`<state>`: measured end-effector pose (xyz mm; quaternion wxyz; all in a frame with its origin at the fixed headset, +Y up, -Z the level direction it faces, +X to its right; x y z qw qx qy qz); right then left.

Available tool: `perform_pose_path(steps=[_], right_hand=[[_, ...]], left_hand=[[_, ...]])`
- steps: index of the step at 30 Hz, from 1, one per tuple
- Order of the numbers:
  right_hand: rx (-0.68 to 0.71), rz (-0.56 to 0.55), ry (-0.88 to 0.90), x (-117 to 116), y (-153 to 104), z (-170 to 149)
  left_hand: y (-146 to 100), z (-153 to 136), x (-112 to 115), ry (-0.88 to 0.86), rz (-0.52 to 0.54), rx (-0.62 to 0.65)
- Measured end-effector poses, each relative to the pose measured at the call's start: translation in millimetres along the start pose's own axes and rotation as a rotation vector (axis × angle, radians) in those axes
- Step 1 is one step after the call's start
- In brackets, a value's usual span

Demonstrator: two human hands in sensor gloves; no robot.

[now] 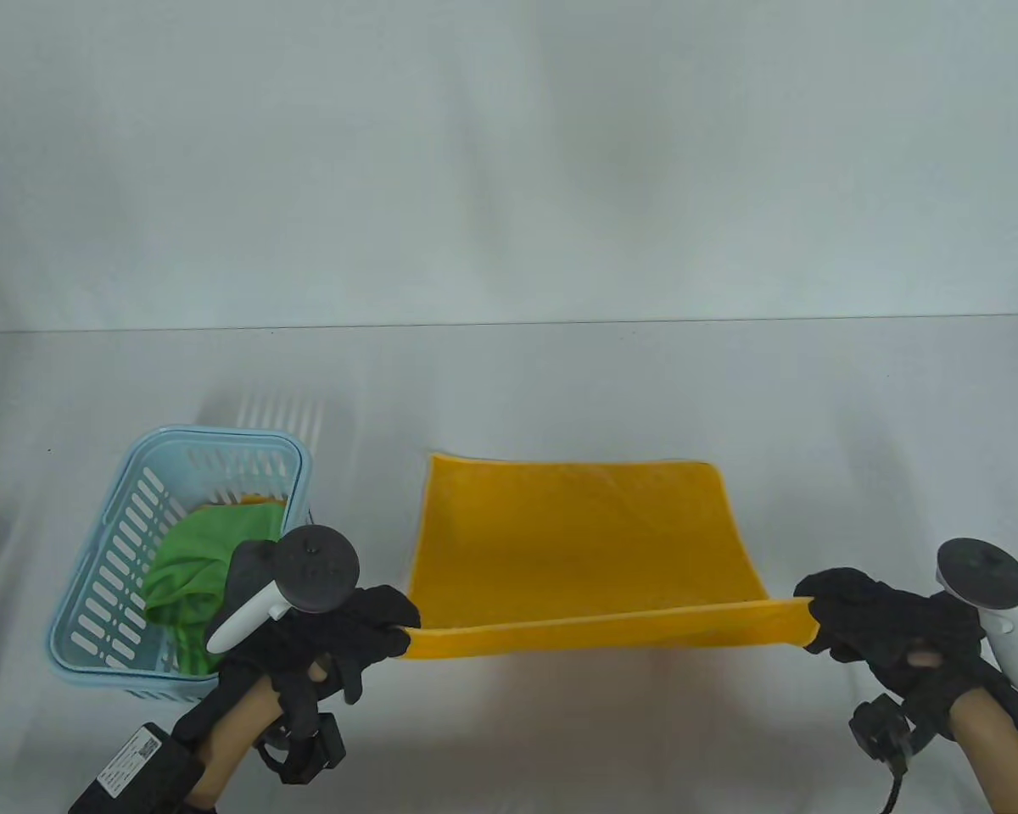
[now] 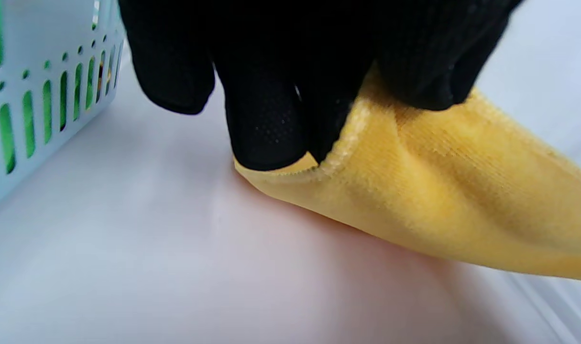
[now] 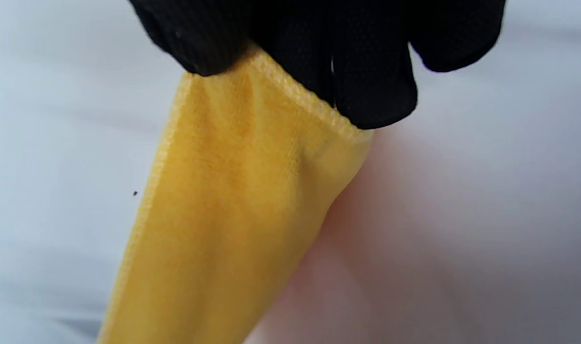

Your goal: Roll square towel into towel roll

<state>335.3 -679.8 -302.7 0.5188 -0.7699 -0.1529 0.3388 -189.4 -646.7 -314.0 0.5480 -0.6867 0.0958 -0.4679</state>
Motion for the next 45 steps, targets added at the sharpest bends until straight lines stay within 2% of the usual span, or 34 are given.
perform_pose_path(steps=[5,7,12,16,22,34,40,45], right_hand=[[-0.004,0.037,-0.036,-10.8,-6.7,-3.5],[-0.006,0.014,-0.038,-9.7,-5.5,-1.9],[-0.026,-0.122,-0.052,1.7,7.3,6.8],[-0.069,-0.223,-0.102,8.6,27.7,14.2],[-0.177,-0.273,-0.086,12.6,66.5,10.6],[-0.428,-0.38,-0.174,-0.3,134.7,-9.4],[-0.434,-0.406,-0.29,-11.4,152.0,-14.5],[-0.437,-0.425,-0.295,-12.6,157.3,-14.3]], left_hand=[[-3.7,-6.1,11.2,0.008,-0.077,-0.01],[0.1,-8.4,9.6,0.006,-0.06,-0.026],[18.2,-9.0,-9.5,-0.018,0.069,-0.086],[42.6,-6.6,-23.0,-0.005,0.164,-0.158],[84.4,-6.0,-32.0,0.086,0.285,-0.264],[166.9,-28.9,-22.1,0.184,0.452,-0.451],[185.4,-43.3,-12.2,0.181,0.458,-0.467],[187.5,-51.7,-11.7,0.145,0.453,-0.484]])
Point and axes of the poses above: the tracker on the back of each hand, its own z axis roughly to the thumb side, its own y axis roughly from the wrist to the fingertips, x = y × z, the point moved 4 cm from there along y, roughly from the wrist to the fingertips, and after that the axes turned 15 degrees about -y, right-handed, at the moved point
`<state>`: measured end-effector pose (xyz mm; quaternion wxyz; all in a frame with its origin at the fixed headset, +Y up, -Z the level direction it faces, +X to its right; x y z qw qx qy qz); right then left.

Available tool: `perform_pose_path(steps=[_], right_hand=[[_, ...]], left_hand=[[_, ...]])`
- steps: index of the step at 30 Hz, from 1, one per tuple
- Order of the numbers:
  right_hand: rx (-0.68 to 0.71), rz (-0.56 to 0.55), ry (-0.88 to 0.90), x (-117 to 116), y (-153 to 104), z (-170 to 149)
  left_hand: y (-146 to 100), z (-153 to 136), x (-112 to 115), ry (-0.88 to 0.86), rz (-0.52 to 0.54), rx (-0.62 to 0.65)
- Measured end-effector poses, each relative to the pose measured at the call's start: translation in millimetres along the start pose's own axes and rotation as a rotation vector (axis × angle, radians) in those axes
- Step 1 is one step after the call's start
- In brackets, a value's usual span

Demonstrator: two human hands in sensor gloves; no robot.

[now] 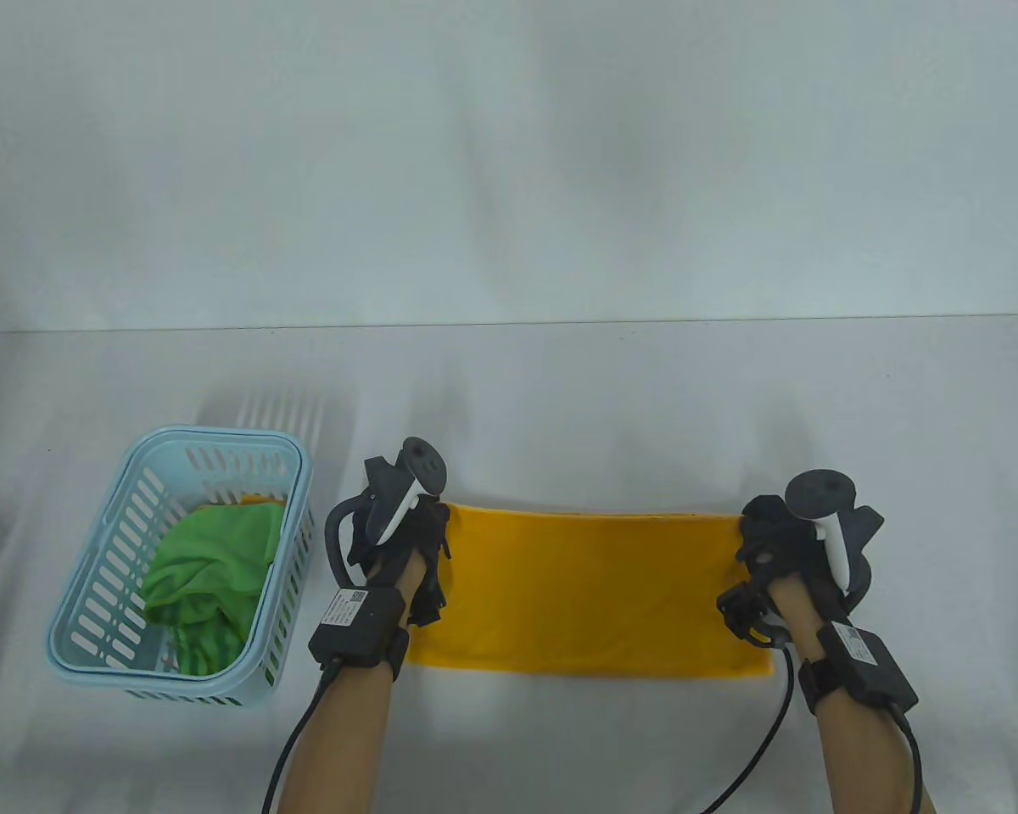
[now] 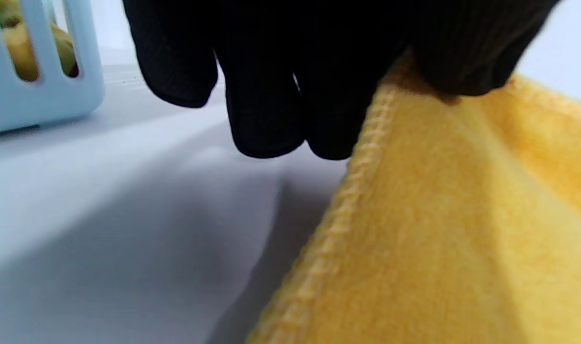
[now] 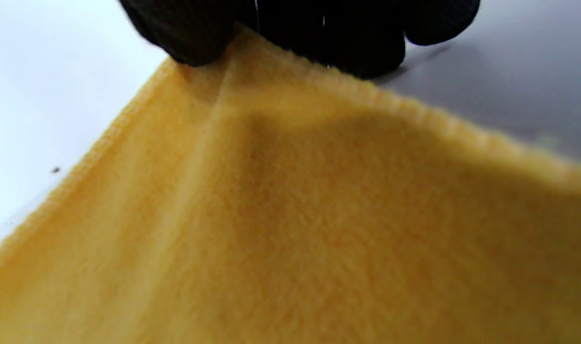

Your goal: Roll square towel into towel roll

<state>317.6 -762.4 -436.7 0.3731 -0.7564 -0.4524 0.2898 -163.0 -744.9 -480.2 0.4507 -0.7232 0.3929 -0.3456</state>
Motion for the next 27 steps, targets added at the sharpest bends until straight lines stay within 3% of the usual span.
perform_pose_path(steps=[7,15,21,27], right_hand=[[0.015,0.004,-0.015,-2.0,-0.6,1.1],[0.039,-0.02,-0.035,0.3,-5.9,4.0],[0.092,-0.073,-0.07,6.8,-19.6,12.4],[0.218,-0.141,-0.082,20.7,-51.8,31.3]], left_hand=[[0.3,-11.7,1.5,-0.031,-0.007,-0.024],[-12.3,-6.2,-13.6,-0.049,0.006,0.021],[-37.6,3.9,-29.2,-0.058,0.015,0.123],[-78.2,5.6,-50.3,-0.118,0.035,0.268]])
Point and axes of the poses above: the tracker on the back of each hand, its own z axis roughly to the thumb side, its own y axis roughly from the wrist to the fingertips, x = y × z, the point moved 4 cm from there along y, roughly from the wrist to the fingertips, and after that the axes turned 15 degrees about -y, right-handed, at the moved point
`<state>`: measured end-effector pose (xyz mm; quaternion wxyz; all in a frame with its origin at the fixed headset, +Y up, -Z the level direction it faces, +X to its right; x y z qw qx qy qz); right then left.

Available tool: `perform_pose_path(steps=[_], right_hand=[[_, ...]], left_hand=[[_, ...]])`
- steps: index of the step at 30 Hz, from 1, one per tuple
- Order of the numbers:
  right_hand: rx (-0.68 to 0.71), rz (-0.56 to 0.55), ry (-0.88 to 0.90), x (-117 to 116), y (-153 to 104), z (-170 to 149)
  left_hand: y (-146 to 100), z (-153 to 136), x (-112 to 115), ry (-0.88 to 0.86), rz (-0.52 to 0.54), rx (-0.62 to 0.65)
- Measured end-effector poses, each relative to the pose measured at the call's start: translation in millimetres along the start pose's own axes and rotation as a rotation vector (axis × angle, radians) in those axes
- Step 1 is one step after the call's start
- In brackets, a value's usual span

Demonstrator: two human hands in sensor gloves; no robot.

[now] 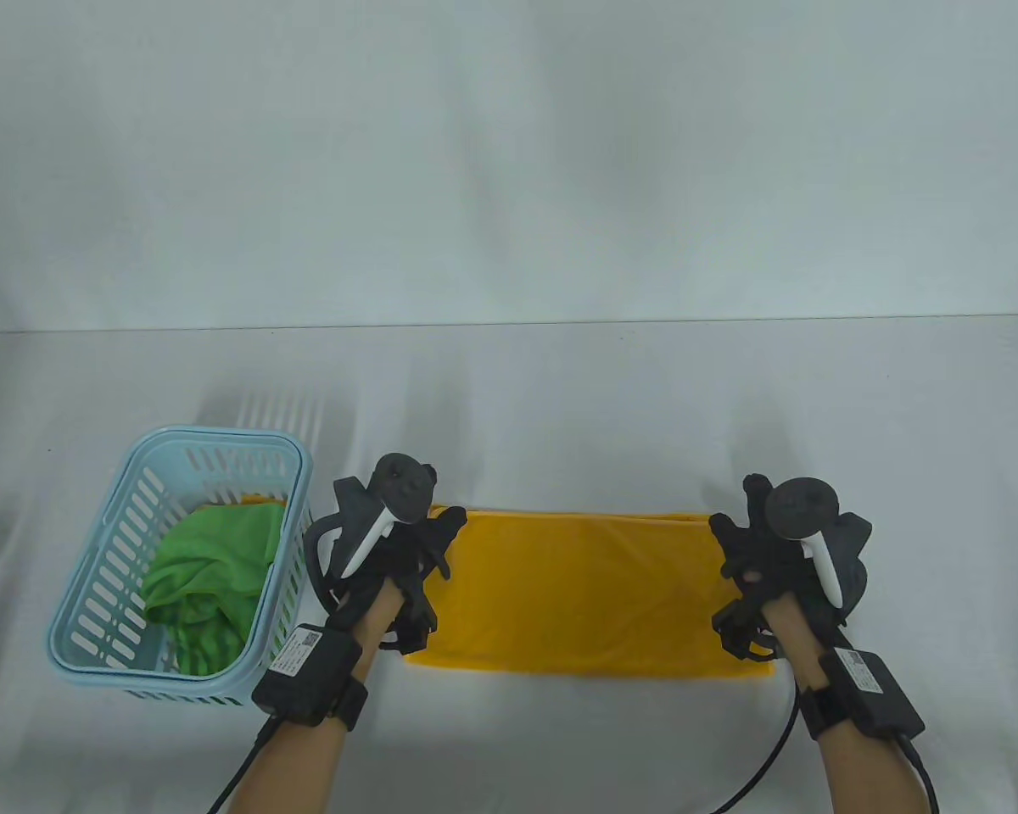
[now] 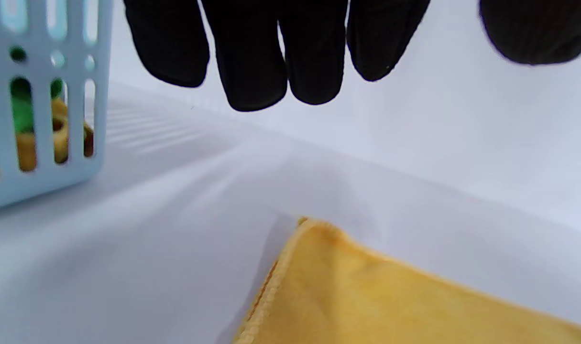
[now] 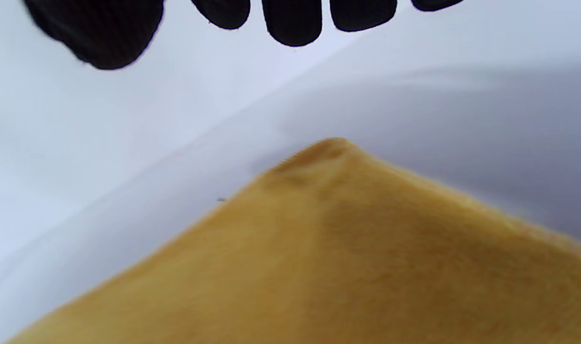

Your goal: Roll square towel into towel roll

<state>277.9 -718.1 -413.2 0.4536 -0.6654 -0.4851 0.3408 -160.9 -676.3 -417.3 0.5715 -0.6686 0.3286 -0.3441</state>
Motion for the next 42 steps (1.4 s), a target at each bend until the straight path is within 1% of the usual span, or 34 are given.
perform_pose_path(steps=[4,7,11,16,20,26,29,33,35,37,42], right_hand=[[0.102,-0.026,-0.015,12.7,-20.7,27.4],[0.18,-0.031,-0.05,14.9,-38.9,50.0],[0.298,-0.022,-0.115,10.2,-69.1,84.6],[0.427,0.005,-0.176,-2.5,-105.0,125.6],[0.524,0.036,-0.229,-21.7,-131.4,160.4],[0.617,0.095,-0.31,-56.8,-156.4,201.1],[0.658,0.132,-0.354,-79.2,-166.7,220.0],[0.71,0.175,-0.412,-104.2,-177.0,237.2],[0.779,0.233,-0.442,-122.5,-185.1,247.2],[0.808,0.266,-0.477,-134.0,-189.8,252.0],[0.826,0.281,-0.537,-152.8,-190.6,260.7]], left_hand=[[-29.1,7.4,-13.1,0.017,0.045,0.093],[-46.9,10.3,-19.8,0.013,0.066,0.144],[-62.2,12.3,-26.3,-0.014,0.102,0.195],[-73.3,12.6,-32.0,0.009,0.134,0.232],[-79.4,11.6,-41.4,-0.016,0.158,0.251],[-84.2,7.2,-50.4,-0.047,0.177,0.256],[-85.0,5.0,-54.9,-0.054,0.191,0.254],[-84.9,1.5,-60.0,-0.062,0.208,0.249],[-84.3,-0.2,-60.7,-0.068,0.206,0.245],[-83.9,-0.9,-60.5,-0.069,0.203,0.242],[-84.0,-0.5,-60.5,-0.071,0.198,0.24]])
Point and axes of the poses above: the tracker on the back of each hand, its own z axis roughly to the thumb side, its own y axis roughly from the wrist to the fingertips, x = y × z, the point moved 4 cm from there along y, roughly from the wrist to the fingertips, and after that the axes turned 15 degrees about -y, right-handed, at the moved point
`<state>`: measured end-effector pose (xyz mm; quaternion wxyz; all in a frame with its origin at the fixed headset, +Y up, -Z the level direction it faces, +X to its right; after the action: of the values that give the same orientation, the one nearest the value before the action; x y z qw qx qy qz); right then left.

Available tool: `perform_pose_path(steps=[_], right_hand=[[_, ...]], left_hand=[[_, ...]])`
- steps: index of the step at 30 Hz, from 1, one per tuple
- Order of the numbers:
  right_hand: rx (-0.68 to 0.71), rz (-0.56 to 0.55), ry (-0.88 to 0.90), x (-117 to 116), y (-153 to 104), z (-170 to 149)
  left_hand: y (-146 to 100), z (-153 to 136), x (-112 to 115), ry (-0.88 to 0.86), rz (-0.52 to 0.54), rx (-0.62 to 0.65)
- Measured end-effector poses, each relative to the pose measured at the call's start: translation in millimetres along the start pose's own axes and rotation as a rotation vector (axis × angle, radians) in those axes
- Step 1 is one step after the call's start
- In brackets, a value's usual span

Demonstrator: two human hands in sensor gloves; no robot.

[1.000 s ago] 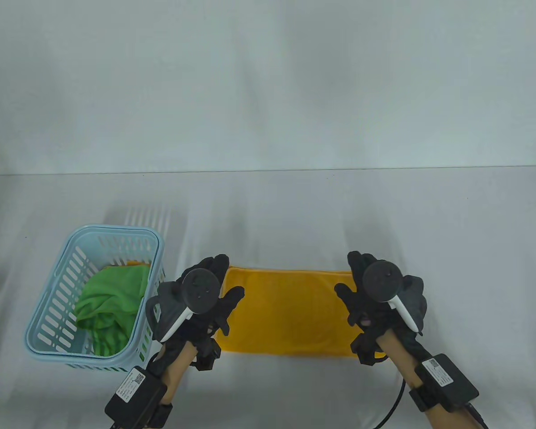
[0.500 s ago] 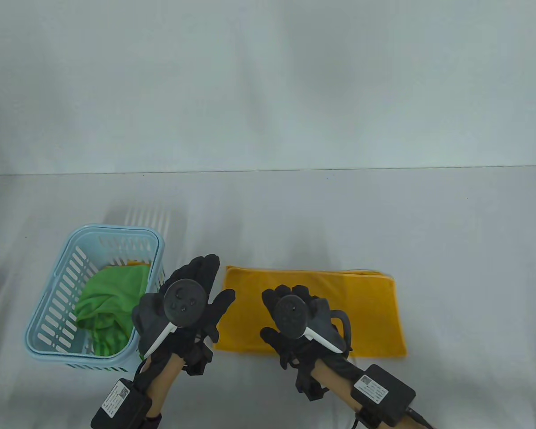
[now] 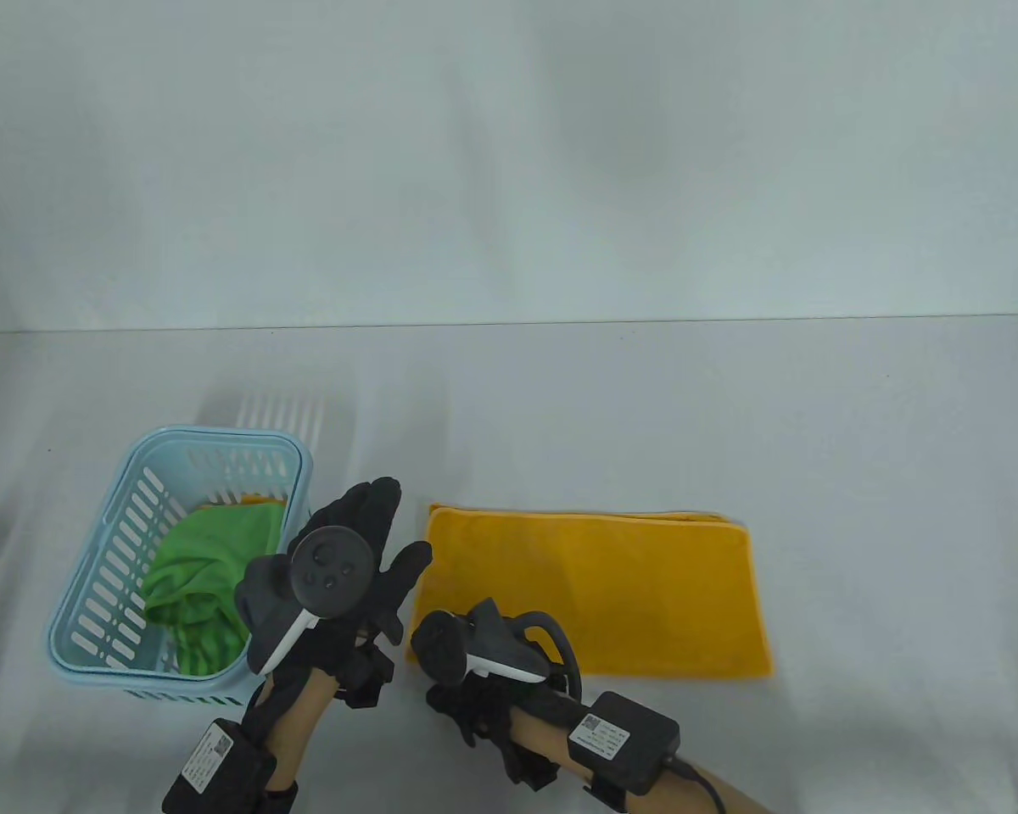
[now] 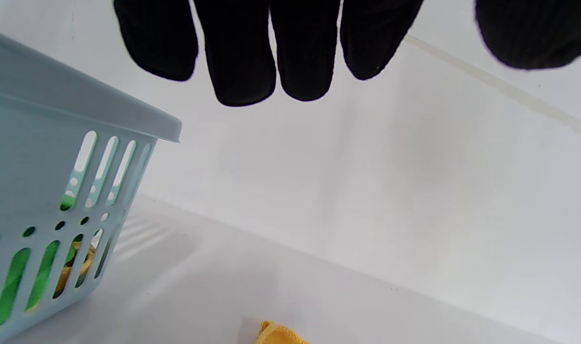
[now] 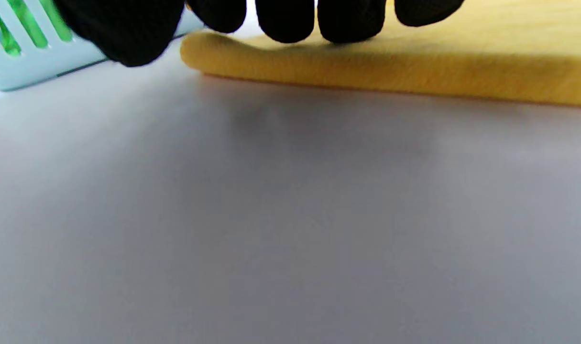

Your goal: Roll square towel into towel roll

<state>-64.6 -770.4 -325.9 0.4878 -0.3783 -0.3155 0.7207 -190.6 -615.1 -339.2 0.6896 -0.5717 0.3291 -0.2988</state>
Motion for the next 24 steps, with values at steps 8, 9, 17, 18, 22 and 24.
perform_pose_path(steps=[8,9,17,18,22,24], right_hand=[[-0.068,-0.042,-0.068,3.3,18.1,2.9],[-0.083,-0.044,-0.066,3.4,20.9,2.6],[-0.15,-0.089,-0.059,7.4,35.4,2.6],[-0.151,-0.094,-0.035,9.1,35.8,1.0],[-0.163,-0.109,0.059,12.4,36.5,-6.5],[-0.173,-0.101,0.11,12.6,36.9,-11.3]], left_hand=[[0.3,0.4,3.6,0.006,-0.017,-0.003],[0.3,0.4,4.3,0.008,-0.02,-0.004],[0.8,-0.5,5.4,0.01,-0.026,-0.012],[1.0,-0.7,5.3,0.009,-0.026,-0.014],[1.1,-1.1,5.6,0.009,-0.029,-0.017],[1.0,-1.3,5.5,0.008,-0.028,-0.019]])
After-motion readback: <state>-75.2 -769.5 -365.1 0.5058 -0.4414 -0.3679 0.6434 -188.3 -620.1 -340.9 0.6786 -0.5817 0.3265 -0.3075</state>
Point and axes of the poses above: the tracker on the back of each hand, its own z axis roughly to the thumb side, its own y axis roughly from the wrist to the fingertips, x = y × z, the point moved 4 cm from there along y, roughly from the wrist to the fingertips, and after that the axes turned 15 degrees about -y, right-handed, at the moved point
